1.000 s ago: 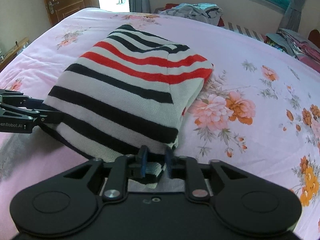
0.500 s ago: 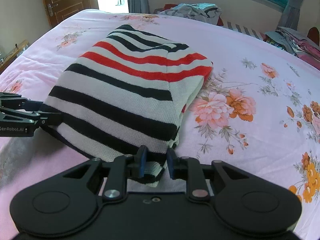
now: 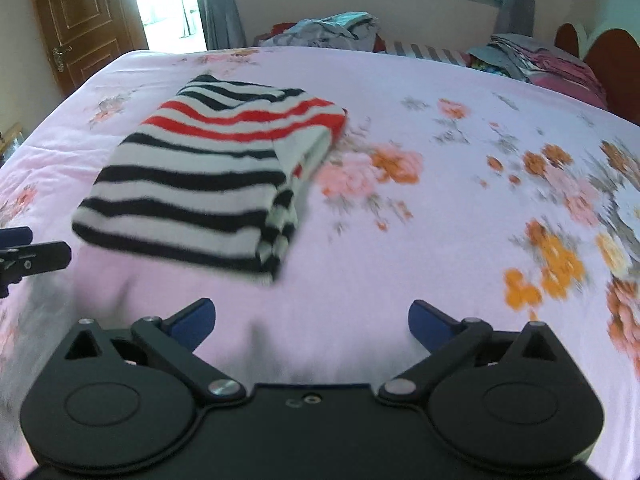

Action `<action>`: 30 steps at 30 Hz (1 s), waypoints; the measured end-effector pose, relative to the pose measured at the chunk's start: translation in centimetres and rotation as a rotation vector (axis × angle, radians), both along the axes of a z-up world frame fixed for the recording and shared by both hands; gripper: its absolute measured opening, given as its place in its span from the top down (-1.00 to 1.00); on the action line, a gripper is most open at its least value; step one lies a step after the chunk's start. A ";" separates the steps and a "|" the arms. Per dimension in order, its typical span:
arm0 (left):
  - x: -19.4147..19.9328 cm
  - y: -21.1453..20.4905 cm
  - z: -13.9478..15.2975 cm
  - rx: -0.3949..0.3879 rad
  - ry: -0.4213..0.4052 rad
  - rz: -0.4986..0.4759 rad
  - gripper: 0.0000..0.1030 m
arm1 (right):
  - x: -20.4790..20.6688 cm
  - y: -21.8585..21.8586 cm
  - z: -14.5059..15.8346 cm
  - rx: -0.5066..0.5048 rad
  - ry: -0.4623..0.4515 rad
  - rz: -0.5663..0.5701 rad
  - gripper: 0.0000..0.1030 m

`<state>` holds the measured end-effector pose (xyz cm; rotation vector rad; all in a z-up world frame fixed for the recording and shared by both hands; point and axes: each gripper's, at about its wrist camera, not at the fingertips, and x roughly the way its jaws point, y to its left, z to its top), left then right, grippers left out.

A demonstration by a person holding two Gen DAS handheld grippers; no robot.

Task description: Fold small clothes

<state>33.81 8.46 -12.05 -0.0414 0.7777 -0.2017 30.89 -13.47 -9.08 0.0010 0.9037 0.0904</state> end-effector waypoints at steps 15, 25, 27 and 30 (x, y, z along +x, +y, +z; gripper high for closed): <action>-12.4 -4.8 6.7 0.080 -0.147 -0.024 -1.00 | -11.2 -2.2 7.3 0.031 -0.150 -0.038 -0.99; -20.4 -5.8 9.4 0.101 -0.211 -0.025 -1.00 | -18.7 -3.2 10.1 0.033 -0.210 -0.029 -0.99; -21.5 -5.9 9.9 0.104 -0.215 -0.034 -1.00 | -20.0 -3.3 10.8 0.030 -0.231 -0.028 -0.99; -23.2 -5.3 10.5 0.089 -0.224 -0.016 -1.00 | -21.3 -3.6 11.5 0.040 -0.250 -0.037 -0.99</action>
